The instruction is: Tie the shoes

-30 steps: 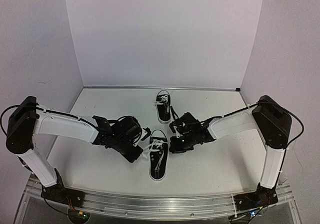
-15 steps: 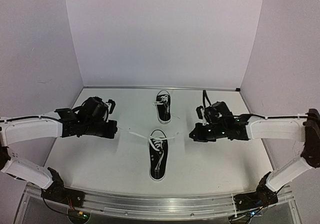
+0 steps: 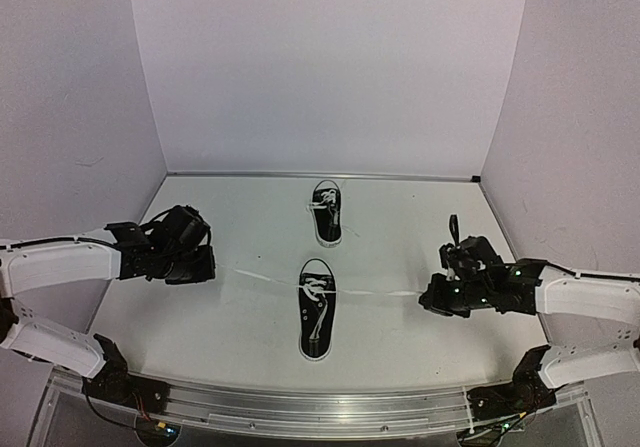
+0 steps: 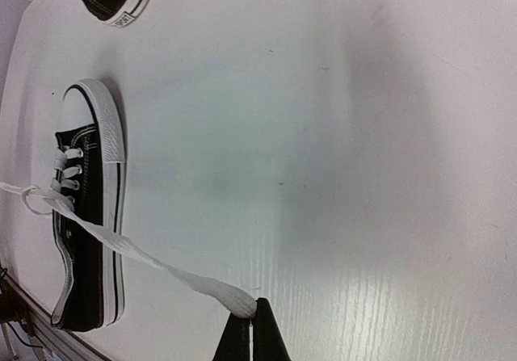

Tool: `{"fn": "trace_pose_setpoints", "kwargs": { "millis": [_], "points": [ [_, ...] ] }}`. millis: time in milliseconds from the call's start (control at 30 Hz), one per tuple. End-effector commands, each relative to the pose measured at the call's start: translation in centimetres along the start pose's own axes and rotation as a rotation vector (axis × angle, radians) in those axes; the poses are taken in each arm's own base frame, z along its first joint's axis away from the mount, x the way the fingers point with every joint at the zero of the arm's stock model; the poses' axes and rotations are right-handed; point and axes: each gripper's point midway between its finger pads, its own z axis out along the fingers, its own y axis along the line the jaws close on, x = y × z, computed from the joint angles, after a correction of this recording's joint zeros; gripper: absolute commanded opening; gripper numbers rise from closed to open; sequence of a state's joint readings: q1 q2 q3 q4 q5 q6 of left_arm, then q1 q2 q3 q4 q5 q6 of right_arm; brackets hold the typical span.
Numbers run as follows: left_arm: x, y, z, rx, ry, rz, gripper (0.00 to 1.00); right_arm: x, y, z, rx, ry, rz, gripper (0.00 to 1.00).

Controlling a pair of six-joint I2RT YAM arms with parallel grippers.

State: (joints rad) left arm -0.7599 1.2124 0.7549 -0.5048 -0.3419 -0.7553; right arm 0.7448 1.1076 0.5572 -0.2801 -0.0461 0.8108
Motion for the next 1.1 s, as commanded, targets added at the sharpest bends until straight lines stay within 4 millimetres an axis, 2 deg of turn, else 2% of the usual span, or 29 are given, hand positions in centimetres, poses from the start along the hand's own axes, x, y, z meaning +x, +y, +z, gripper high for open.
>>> {"fn": "trace_pose_setpoints", "kwargs": {
  "millis": [0,433,667,1067],
  "points": [
    [0.5,1.9,0.6,-0.08,0.008,-0.078,0.0,-0.1,-2.7,-1.0,0.082,-0.068,0.13,0.0],
    [2.0,5.2,3.4,-0.119,0.103,-0.208,0.0,0.1,-7.7,-3.9,0.195,-0.22,0.364,0.0],
    [3.0,5.3,4.6,-0.111,0.145,-0.213,0.0,1.5,-10.1,-4.4,0.254,-0.226,0.46,0.0],
    [3.9,5.9,5.6,-0.121,0.192,-0.205,0.0,1.6,-10.8,-4.1,0.325,-0.22,0.464,0.0]
  ]
}}
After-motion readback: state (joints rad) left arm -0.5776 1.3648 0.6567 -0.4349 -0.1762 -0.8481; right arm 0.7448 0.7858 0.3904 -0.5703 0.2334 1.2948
